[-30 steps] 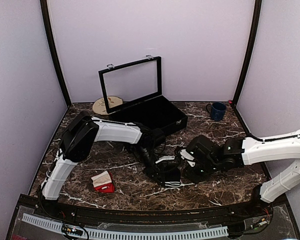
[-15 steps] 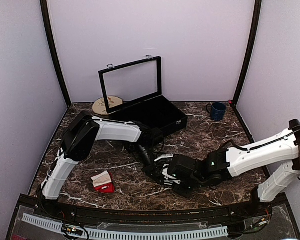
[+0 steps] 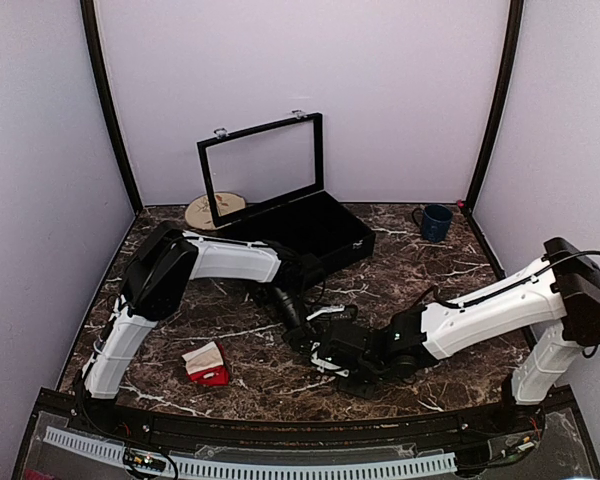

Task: Roll the socks
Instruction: Roll the sock at the center of the board.

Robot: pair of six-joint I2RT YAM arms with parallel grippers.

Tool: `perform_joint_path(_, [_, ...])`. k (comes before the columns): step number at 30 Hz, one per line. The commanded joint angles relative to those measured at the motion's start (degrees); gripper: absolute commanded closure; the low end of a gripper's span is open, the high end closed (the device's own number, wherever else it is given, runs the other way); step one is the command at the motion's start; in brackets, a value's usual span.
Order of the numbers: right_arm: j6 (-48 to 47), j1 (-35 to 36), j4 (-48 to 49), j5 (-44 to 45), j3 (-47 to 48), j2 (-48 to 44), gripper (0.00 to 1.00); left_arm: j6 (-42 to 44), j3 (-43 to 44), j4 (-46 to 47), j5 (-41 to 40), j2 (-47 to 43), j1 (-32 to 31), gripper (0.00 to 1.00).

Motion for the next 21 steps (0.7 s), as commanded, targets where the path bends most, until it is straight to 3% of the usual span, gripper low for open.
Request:
perform_joint_path(1, [-2.27, -1.11, 1.74, 0.1, 1.63, 1.5, 0.61, 0.98, -0.07, -2.03, 1.97, 0.34, 0.23, 1.0])
perform_joint_path(10, [-3.35, -3.98, 2.73, -1.95, 0.45, 2.31, 0.62, 1.01, -0.5, -2.05, 2.93, 0.59, 0.21, 1.0])
perform_joint_path(21, [-4.24, -6.4, 1.01, -8.85, 0.05, 4.08, 0.94, 0.7, -0.45, -1.87, 2.81, 0.86, 0.21, 1.0])
